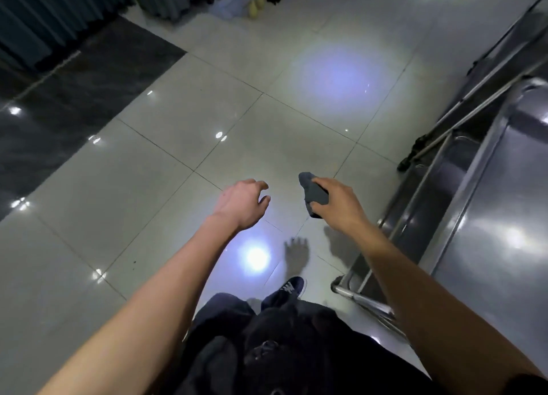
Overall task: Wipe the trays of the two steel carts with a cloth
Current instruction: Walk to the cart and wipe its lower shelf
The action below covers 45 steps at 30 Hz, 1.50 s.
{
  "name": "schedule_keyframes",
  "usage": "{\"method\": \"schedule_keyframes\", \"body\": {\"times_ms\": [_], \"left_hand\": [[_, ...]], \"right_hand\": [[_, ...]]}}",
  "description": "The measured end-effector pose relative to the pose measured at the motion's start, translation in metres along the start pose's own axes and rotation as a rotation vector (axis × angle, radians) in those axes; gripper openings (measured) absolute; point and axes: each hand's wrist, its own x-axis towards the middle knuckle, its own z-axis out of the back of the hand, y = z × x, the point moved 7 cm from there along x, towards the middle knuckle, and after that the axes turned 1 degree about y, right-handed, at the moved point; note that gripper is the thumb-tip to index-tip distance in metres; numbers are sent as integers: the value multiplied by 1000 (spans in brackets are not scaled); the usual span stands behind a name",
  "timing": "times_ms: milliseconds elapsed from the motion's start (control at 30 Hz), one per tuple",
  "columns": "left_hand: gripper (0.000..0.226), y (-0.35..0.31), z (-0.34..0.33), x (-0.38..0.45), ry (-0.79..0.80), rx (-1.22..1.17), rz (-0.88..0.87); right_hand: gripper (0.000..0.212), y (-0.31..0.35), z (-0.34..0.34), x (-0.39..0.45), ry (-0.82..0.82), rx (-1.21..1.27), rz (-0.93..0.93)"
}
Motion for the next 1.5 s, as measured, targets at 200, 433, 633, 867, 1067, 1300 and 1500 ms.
{"method": "schedule_keyframes", "body": {"times_ms": [200, 433, 633, 867, 1067, 1300, 1500], "left_hand": [[42, -43, 17, 91, 64, 71, -136], [42, -73, 28, 209, 130, 146, -306], [43, -102, 59, 317, 161, 248, -504], [43, -170, 85, 402, 237, 317, -739], [43, -239, 59, 451, 368, 439, -891], [42, -319, 45, 495, 417, 534, -1047], [41, -364, 25, 529, 504, 663, -1094]], "right_hand": [[62, -35, 44, 35, -119, 53, -126], [59, -72, 79, 92, -159, 86, -307], [61, -71, 118, 157, -243, 99, -438], [58, -88, 154, 182, -376, 98, -583], [58, -138, 160, 177, -434, 147, -751], [55, -214, 177, 187, -565, 379, -895], [63, -243, 189, 194, -716, 542, -1003]]}}
